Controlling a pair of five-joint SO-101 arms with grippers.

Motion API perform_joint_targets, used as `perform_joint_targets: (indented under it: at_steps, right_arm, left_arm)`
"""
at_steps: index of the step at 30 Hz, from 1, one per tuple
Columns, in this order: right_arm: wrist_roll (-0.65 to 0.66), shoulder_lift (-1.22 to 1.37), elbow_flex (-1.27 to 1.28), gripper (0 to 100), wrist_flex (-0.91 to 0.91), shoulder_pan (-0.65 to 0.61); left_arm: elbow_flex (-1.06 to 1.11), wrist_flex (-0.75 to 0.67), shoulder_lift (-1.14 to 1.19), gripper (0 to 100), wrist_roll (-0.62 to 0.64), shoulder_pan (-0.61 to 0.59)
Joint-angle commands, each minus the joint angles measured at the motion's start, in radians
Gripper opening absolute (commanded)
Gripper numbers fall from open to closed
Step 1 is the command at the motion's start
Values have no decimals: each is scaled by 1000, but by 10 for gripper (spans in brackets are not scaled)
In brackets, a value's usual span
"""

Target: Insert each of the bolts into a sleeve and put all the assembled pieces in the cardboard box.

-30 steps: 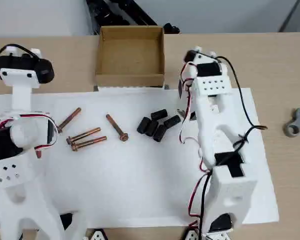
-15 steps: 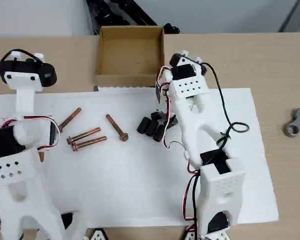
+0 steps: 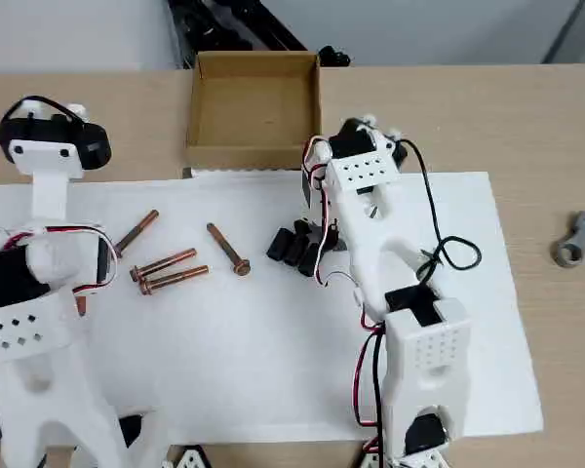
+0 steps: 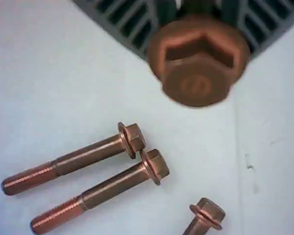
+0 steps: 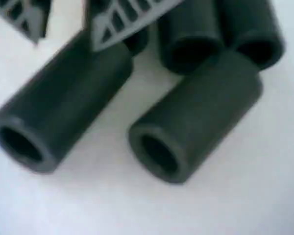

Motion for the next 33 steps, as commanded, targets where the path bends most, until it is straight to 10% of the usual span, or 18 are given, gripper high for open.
perform_joint_targets:
  at_steps: [1,33]
  right_arm:
    - [-17,24,-43,62,-1,-2]
    - [12,-27,-75,103,1,-2]
  left_arm:
    - [-5,-21,-23,6,5,-5]
    - [-5,-18,-25,6,0,-2]
